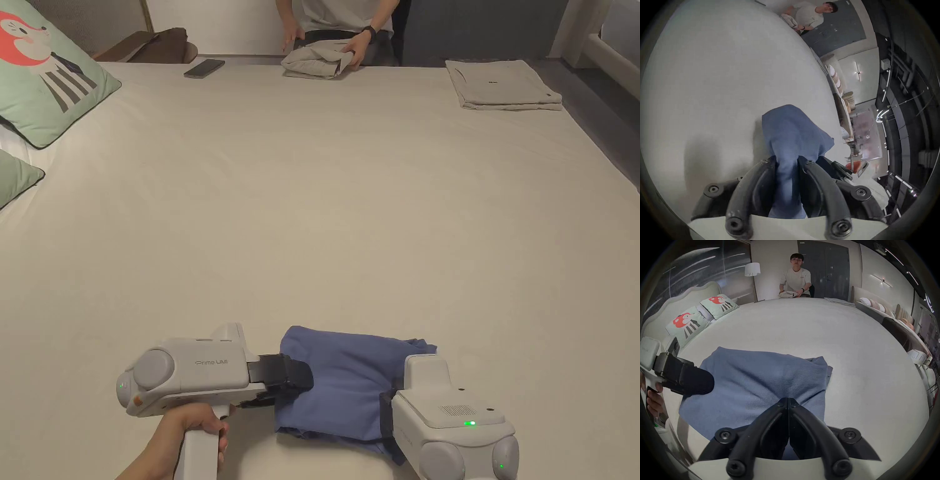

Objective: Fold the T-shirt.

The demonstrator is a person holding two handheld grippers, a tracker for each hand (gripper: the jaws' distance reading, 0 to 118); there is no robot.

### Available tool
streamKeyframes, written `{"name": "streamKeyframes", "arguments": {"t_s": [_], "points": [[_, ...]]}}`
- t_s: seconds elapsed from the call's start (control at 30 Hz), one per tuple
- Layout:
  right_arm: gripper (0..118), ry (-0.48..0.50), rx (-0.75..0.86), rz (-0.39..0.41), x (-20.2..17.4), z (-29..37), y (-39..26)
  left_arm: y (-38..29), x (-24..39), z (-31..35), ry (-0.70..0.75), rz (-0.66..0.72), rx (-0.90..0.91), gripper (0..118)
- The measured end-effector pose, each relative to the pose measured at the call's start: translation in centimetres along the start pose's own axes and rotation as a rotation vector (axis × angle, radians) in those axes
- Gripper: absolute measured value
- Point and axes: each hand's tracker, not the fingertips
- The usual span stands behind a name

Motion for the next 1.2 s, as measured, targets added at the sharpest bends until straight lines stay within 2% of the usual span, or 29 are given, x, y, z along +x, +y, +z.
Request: {"name": "streamKeyframes", "arguments": {"t_s": [0.2,0.27,0.4,0.67,1.1,1.2], "points": [[0,0.021,0.104,-0.013,-0.5,2.7,2.0,1.7,0.7,1.6,0.015,-0.066,0.001,17],[0,0.018,0.176,0.011,-1.2,4.1,3.6,2.8,0.7,2.8,0.063,-0.138,0.0,17],[0,0.031,0.293,0.018,-2.7,6.4,6.8,5.6,-0.8,6.5,0.149,-0.193,0.028,17],[0,0.048,0.443,0.077,-6.4,8.5,12.3,10.5,-6.2,15.3,0.379,-0.23,0.12,17],[0,0.114,0.511,0.155,-15.5,3.8,17.6,17.2,-19.2,28.8,0.684,-0.118,0.192,17],[0,0.131,0.504,0.151,-17.1,2.6,18.0,17.7,-21.5,31.2,0.703,-0.083,0.196,17]]}}
